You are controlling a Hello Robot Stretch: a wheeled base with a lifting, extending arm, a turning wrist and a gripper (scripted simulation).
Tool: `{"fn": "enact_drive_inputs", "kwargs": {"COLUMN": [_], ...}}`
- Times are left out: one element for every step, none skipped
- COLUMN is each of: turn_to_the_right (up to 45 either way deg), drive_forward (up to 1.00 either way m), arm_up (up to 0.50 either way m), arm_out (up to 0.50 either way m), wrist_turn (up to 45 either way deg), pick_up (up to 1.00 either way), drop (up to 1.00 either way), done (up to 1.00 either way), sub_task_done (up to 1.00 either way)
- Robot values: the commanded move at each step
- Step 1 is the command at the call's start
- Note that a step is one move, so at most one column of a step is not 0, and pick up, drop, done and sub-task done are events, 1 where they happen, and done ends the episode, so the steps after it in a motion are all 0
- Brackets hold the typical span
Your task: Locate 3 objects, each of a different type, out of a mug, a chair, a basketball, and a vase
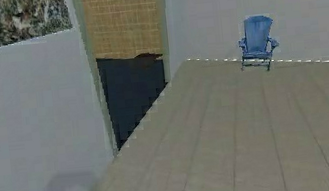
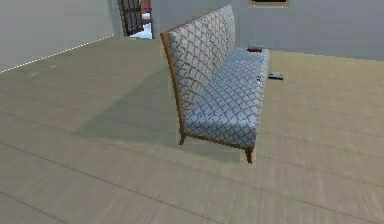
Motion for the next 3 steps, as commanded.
{"fn": "enact_drive_inputs", "kwargs": {"turn_to_the_right": [0.0,3.0,0.0], "drive_forward": [1.0,0.0,0.65], "arm_up": [0.0,0.0,0.0], "arm_out": [0.0,0.0,0.0], "wrist_turn": [0.0,0.0,0.0], "pick_up": [0.0,0.0,0.0], "drop": [0.0,0.0,0.0], "done": [0.0,0.0,0.0], "sub_task_done": [0.0,0.0,0.0]}}
